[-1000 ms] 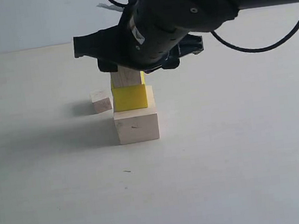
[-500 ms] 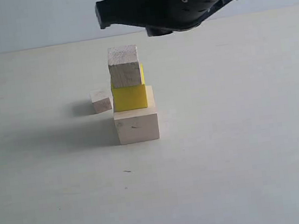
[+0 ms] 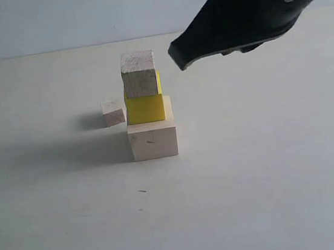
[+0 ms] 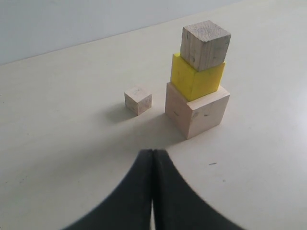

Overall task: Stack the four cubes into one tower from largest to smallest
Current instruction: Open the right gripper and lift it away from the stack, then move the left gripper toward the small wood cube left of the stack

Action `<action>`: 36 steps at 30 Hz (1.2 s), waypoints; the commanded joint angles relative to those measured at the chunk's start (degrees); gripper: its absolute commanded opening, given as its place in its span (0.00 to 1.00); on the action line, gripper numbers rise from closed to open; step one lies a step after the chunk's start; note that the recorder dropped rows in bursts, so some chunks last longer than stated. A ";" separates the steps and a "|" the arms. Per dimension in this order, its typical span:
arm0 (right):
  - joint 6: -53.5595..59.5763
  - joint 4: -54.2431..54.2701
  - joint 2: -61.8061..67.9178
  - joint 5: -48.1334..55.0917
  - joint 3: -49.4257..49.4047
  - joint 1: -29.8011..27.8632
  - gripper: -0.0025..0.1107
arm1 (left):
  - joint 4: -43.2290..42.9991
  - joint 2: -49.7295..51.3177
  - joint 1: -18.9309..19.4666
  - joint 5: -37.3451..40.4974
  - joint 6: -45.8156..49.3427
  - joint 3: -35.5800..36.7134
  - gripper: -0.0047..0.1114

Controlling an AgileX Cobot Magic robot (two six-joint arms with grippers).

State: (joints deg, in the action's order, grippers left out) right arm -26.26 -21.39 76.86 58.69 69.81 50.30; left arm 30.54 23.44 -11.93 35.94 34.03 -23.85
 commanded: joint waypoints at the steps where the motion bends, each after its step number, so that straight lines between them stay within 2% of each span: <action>1: -2.63 -0.96 -8.56 -3.25 -5.15 0.06 0.02 | 0.45 0.91 0.01 0.11 -0.49 0.18 0.04; 7: -4.80 -6.01 -22.27 -2.53 -12.80 0.06 0.02 | 0.45 5.64 0.01 -0.25 -1.26 0.18 0.04; 13: -4.80 -6.62 -32.02 -2.01 -17.26 0.06 0.02 | 0.45 11.80 0.01 0.22 -1.26 -0.14 0.04; 19: -1.19 -6.31 -35.21 -1.52 -21.27 0.06 0.02 | 0.45 19.89 0.01 5.80 6.11 -5.63 0.04; 22: 2.07 -6.31 -35.21 -1.83 -22.08 0.06 0.02 | 0.31 23.44 0.01 5.45 8.93 -9.26 0.05; 24: 4.04 -6.31 -35.21 -2.13 -22.40 0.06 0.02 | -0.85 26.40 0.01 4.99 11.01 -11.22 0.09; 26: 4.39 -6.03 -35.21 -2.59 -22.55 0.06 0.02 | -2.69 29.65 0.01 4.89 11.01 -13.09 0.18; 31: 4.39 -5.57 -35.45 -3.13 -22.55 0.06 0.02 | -6.85 37.00 -0.65 4.11 11.01 -16.19 0.53; 33: 4.39 -5.84 -35.45 -3.44 -22.55 0.06 0.02 | -6.85 38.51 -2.39 1.57 11.22 -17.32 0.58; 36: 3.69 -5.60 -35.45 -4.54 -22.55 0.06 0.02 | -7.47 40.40 -5.91 -4.27 16.40 -18.44 0.57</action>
State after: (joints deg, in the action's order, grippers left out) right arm -22.27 -26.60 41.83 55.83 47.59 50.30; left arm 23.69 62.29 -15.09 37.16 46.32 -40.98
